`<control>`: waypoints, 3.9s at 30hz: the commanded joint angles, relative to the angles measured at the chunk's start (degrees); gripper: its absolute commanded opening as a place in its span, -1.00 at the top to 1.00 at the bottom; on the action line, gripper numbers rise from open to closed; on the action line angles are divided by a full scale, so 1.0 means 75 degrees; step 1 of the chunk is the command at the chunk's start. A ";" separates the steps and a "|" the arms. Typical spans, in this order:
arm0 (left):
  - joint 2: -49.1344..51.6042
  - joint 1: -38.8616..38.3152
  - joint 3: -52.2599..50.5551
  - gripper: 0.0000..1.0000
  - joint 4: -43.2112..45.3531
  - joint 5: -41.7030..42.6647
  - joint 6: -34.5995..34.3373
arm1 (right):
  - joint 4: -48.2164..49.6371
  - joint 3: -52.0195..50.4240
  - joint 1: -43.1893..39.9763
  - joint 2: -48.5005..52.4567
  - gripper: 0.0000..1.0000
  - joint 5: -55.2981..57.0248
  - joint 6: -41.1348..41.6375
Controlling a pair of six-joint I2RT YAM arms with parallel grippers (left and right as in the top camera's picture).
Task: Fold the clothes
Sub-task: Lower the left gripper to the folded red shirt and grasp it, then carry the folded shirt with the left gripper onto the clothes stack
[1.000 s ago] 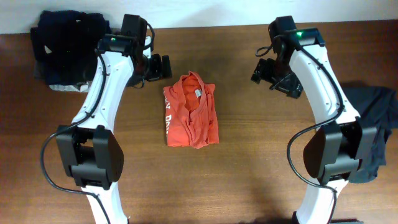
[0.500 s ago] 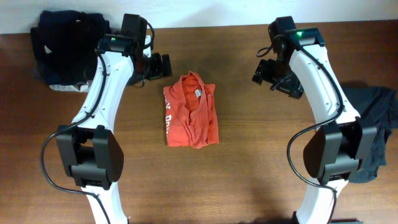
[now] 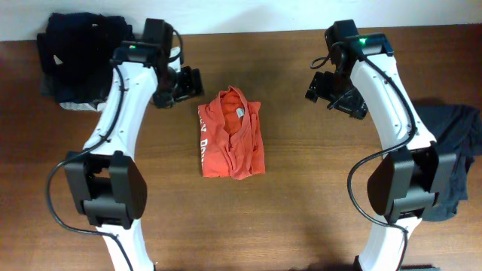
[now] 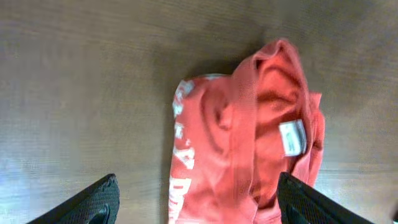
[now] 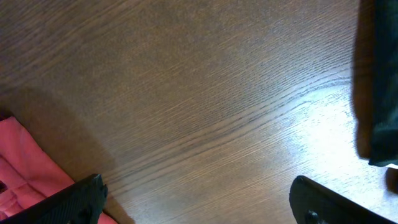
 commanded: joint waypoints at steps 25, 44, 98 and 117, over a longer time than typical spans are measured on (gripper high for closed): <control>-0.4118 0.0784 -0.1798 -0.90 -0.0251 -0.2218 -0.0568 | -0.0006 0.0085 0.0020 -0.0227 -0.97 0.0192 0.0003; -0.3235 0.0778 -0.6531 -0.98 0.5231 0.2521 -0.0493 | -0.0006 0.0085 0.0020 -0.0227 -0.97 0.0192 0.0003; -0.0224 -0.0522 -0.6531 0.99 0.8600 0.3754 -0.1693 | -0.0006 0.0085 0.0020 -0.0227 -0.97 0.0192 0.0000; -0.0227 -0.0382 -0.5301 1.00 0.9961 0.3045 0.0734 | -0.0006 0.0085 0.0020 -0.0227 -0.97 0.0192 0.0003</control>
